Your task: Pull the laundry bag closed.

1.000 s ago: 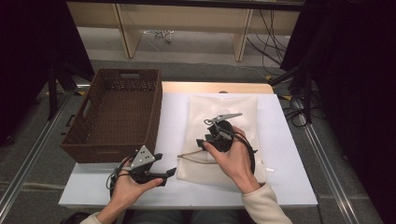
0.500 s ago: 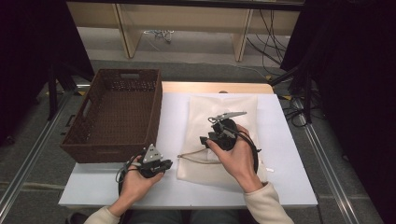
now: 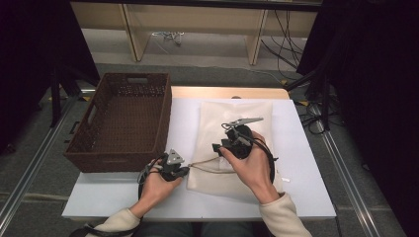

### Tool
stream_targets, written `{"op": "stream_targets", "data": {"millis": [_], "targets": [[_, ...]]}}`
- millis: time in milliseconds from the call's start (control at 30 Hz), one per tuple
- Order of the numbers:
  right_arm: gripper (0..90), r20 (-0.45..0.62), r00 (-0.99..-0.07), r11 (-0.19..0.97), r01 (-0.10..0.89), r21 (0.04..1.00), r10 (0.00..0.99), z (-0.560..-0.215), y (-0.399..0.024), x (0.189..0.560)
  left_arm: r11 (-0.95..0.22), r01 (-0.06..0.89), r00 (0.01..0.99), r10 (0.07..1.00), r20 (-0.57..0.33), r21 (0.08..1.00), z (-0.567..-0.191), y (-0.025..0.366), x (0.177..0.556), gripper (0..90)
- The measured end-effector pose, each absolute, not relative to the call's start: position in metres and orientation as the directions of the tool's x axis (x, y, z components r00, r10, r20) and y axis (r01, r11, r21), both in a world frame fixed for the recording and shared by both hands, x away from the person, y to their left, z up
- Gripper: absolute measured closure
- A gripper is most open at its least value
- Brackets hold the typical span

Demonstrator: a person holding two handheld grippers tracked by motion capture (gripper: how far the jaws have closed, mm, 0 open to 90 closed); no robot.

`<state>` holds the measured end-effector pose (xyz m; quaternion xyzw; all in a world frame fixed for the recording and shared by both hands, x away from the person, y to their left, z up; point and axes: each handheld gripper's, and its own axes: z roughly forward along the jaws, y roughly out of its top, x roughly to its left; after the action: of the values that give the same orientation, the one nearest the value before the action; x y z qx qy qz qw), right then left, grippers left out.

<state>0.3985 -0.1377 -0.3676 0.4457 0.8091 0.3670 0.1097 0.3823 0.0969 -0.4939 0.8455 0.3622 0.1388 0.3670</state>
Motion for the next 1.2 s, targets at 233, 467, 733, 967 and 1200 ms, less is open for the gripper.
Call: {"op": "stream_targets", "data": {"millis": [233,467,733,967,1200], "targets": [[59.7,0.178,-0.572,0.318,0.657,0.683,0.8,-0.367,-0.139,0.398,-0.45,0.493,0.686,0.728,-0.014,0.745,-0.497,0.097,0.385,89.6],[59.7,0.162,-0.572,0.322,0.649,0.689,0.804,-0.368,-0.14,0.399,-0.366,0.434,0.654,0.757,-0.008,0.823,-0.489,0.098,0.379,89.6],[60.0,0.166,-0.567,0.319,0.656,0.684,0.807,-0.37,-0.139,0.399,-0.374,0.31,0.687,0.723,0.066,0.874,-0.476,0.099,0.36,86.6],[60.1,0.18,-0.57,0.339,0.681,0.649,0.802,-0.375,-0.134,0.4,-0.3,0.349,0.659,0.752,-0.005,0.888,-0.476,0.118,0.353,73.8],[59.8,0.201,-0.552,0.329,0.709,0.624,0.809,-0.38,-0.128,0.401,-0.29,0.382,0.668,0.743,-0.045,0.878,-0.476,0.124,0.345,53.2]]}}
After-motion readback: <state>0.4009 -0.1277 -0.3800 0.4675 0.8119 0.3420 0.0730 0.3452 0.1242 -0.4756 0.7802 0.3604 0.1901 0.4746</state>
